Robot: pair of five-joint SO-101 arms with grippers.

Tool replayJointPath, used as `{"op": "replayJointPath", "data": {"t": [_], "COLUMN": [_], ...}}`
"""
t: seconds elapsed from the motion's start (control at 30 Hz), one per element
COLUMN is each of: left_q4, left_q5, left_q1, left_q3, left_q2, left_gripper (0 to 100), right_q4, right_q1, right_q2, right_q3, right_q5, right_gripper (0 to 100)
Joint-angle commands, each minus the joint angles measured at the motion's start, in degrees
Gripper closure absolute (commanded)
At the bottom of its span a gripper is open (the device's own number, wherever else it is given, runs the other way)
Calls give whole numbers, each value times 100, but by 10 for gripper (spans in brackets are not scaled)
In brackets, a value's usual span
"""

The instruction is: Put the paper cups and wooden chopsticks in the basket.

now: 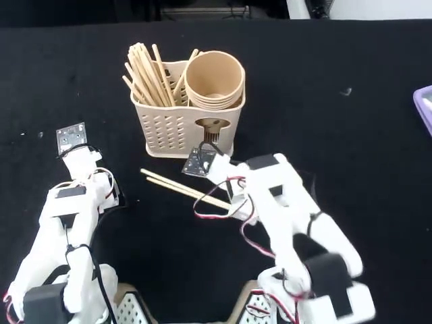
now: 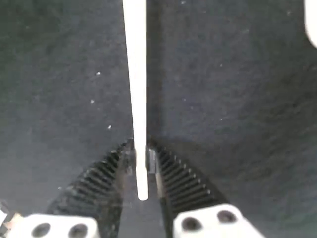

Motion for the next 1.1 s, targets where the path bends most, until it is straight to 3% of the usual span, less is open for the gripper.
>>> {"op": "replayJointPath", "data": {"t": [0.0, 0.2, 0.57, 0.7, 0.9, 1.07], "left_q4": [-70, -70, -70, -70, -70, -70], "left_q5": [-35, -35, -35, -35, -35, -35], "left_q1": [75, 75, 75, 75, 75, 75], "left_q3": [-286, -286, -277, -286, -286, -277], "left_q2": [9, 9, 9, 9, 9, 9], "left_gripper": [884, 884, 884, 884, 884, 884], "right_q4": [264, 281, 343, 712, 1978, 2119], "right_q1": [-70, -360, -791, -870, -1899, -2048], "right_q2": [-945, -1552, -2695, -3310, -4338, -4567], "right_q3": [145, 769, 875, 382, -1059, -1824], "right_q5": [44, 35, -642, -1134, -1978, -2382], "right_gripper": [988, 988, 988, 988, 988, 988]}}
